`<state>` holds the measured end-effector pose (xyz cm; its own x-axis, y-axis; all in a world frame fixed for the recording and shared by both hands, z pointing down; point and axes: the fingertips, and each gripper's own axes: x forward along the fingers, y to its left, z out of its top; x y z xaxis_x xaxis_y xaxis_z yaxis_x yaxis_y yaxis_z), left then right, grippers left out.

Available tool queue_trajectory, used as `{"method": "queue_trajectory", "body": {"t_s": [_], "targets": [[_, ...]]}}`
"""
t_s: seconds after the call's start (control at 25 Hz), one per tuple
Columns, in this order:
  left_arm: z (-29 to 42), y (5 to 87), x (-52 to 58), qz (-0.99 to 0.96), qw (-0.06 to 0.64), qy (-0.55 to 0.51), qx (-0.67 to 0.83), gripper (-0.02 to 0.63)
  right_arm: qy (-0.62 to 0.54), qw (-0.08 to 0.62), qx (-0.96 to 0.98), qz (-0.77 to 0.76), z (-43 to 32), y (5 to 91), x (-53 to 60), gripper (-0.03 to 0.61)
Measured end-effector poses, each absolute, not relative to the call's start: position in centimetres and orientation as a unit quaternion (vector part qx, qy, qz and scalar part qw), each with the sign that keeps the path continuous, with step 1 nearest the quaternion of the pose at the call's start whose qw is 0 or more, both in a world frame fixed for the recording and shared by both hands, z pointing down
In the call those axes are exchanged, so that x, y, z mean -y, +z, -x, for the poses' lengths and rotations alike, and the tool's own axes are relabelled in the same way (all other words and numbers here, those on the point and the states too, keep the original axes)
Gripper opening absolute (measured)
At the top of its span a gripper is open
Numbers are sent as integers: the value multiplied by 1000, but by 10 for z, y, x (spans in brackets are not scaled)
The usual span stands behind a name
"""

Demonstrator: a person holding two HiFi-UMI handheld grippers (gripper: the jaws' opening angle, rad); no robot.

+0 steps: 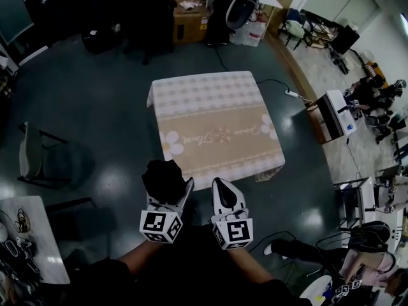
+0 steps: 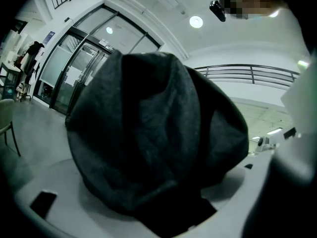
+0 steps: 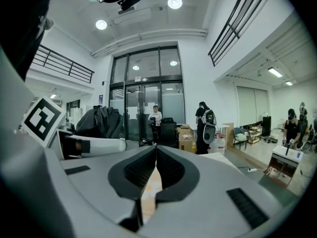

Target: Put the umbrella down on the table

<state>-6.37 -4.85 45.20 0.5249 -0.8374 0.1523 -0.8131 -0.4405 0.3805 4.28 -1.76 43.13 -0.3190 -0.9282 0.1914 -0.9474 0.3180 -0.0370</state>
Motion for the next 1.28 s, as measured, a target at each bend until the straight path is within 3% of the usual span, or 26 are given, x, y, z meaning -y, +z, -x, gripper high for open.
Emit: {"method": "queue_trajectory", "body": {"t_s": [0.2,1.04,1.28], "targets": [[62,470,77,-847,227,-12,481,376,53,63,811,-579,-40,416,39,17],[24,568,146,-815,271,62,508,376,98,61,845,-522,-64,492,133,17],[28,594,174,-791,317,92,516,376,114,68,853,-505,-60,500,169,17]]}}
